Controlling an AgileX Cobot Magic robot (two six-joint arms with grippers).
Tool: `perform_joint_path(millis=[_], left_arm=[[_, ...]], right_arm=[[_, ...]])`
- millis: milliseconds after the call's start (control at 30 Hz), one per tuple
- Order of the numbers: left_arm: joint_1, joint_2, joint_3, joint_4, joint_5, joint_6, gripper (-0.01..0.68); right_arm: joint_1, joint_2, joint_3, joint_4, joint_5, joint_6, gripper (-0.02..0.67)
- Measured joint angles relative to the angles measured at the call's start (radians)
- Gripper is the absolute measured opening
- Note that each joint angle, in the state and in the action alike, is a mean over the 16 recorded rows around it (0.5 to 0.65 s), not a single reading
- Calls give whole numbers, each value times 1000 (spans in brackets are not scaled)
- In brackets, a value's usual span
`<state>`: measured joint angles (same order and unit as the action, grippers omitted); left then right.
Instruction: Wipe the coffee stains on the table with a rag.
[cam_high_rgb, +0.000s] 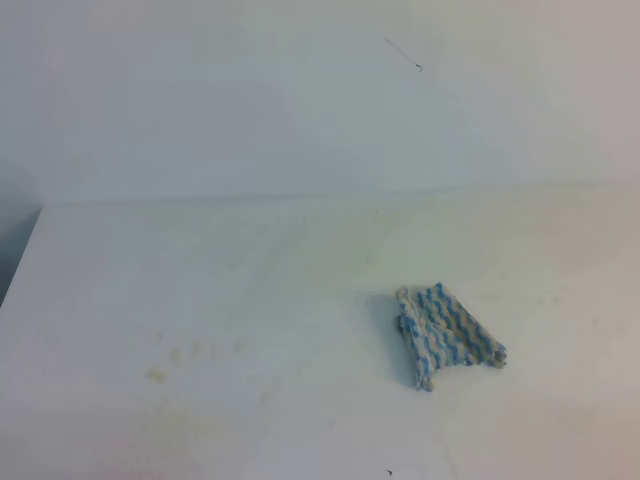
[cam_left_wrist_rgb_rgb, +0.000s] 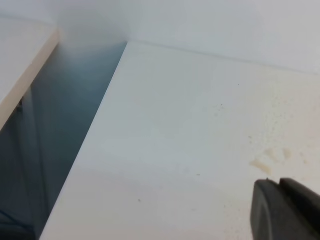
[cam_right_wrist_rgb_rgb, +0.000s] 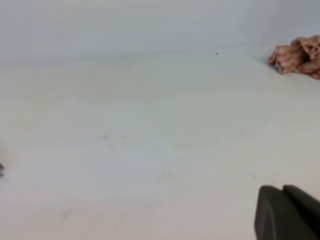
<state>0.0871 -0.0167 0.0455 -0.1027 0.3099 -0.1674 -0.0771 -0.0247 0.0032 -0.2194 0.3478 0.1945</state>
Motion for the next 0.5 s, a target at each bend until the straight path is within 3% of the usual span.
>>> perform_joint_path(millis=[500], left_arm=[[0, -5, -1, 0, 0, 0, 1]], right_arm=[[26, 4, 0, -15, 1, -80, -4]])
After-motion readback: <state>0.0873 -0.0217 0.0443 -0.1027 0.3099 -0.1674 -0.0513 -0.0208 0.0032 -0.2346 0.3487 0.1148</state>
